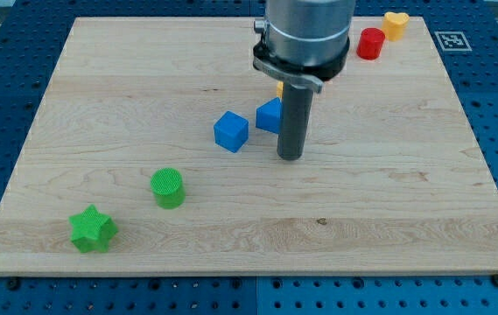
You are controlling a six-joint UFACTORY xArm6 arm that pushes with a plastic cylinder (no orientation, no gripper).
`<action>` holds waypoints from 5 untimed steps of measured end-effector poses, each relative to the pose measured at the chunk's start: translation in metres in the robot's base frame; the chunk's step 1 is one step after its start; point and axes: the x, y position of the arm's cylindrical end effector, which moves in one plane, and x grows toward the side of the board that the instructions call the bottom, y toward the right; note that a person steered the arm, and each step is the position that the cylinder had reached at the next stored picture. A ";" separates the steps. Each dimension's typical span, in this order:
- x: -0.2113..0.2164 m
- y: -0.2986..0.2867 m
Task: Slide blue cube down a bit
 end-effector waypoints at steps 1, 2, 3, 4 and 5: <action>0.011 -0.019; 0.011 -0.059; 0.006 -0.100; -0.029 -0.136; -0.087 -0.176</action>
